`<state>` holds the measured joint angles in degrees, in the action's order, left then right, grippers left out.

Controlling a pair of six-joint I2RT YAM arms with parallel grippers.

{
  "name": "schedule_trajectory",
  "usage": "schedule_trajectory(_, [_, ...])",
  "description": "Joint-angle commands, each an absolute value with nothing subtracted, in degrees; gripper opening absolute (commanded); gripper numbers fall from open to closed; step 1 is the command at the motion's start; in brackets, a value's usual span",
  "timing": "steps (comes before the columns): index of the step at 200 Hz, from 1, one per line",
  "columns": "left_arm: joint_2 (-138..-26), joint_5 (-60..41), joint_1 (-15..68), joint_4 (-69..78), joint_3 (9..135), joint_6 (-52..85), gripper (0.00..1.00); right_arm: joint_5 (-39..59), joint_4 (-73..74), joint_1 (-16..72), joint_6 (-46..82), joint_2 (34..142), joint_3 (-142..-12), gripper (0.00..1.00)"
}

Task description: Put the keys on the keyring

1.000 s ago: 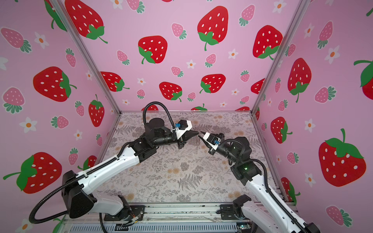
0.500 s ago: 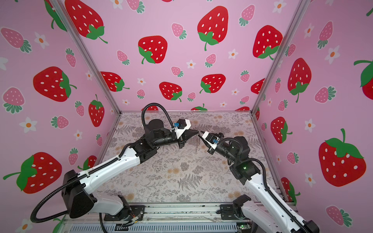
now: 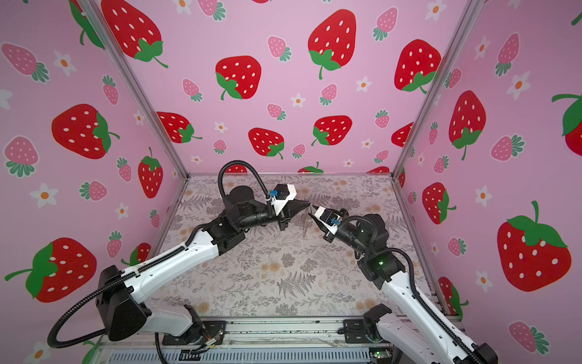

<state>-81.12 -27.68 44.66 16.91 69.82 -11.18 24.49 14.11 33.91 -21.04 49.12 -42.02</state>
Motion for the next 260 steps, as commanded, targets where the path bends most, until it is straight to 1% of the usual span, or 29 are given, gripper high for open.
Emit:
schedule_trajectory(1, [-81.56, -28.61, 44.77, 21.68, 69.97, -9.19, 0.00, 25.20, 14.53, 34.76, -22.09, 49.06, -42.75, 0.25])
schedule_trajectory(68, [-82.35, -28.08, 45.37, 22.24, 70.40, -8.88, 0.00, 19.54, 13.71, 35.77, -22.21, 49.57, -43.68, 0.17])
schedule_trajectory(76, [-82.42, -28.11, 45.36, 22.16, 70.47, -8.94, 0.00, 17.91, 14.00, 35.77, -21.73, 49.55, -43.68, 0.18])
schedule_trajectory(85, [-82.52, -27.93, 45.36, 22.06, 70.49, -9.10, 0.00, 15.93, 14.62, 35.79, -20.57, 49.28, -43.47, 0.24])
schedule_trajectory(93, [-82.43, -27.80, 45.44, 22.10, 70.49, -9.13, 0.00, 14.80, 14.79, 35.79, -20.24, 49.10, -43.35, 0.27])
schedule_trajectory(136, [-82.35, -27.69, 45.56, 22.17, 70.84, -9.41, 0.00, 13.44, 14.50, 35.77, -19.25, 49.62, -43.24, 0.28])
schedule_trajectory(153, [-82.25, -27.77, 45.70, 21.73, 70.93, -9.75, 0.00, 13.16, 14.76, 35.77, -19.20, 49.66, -43.26, 0.26])
schedule_trajectory(218, [-81.99, -26.36, 45.87, 22.01, 71.00, -9.50, 0.00, 13.35, 14.68, 35.85, -20.63, 49.13, -43.15, 0.10])
schedule_trajectory(260, [-82.67, -22.27, 47.05, 24.75, 70.85, -8.21, 0.00, 12.64, 15.74, 36.45, -22.09, 48.61, -42.59, 0.08])
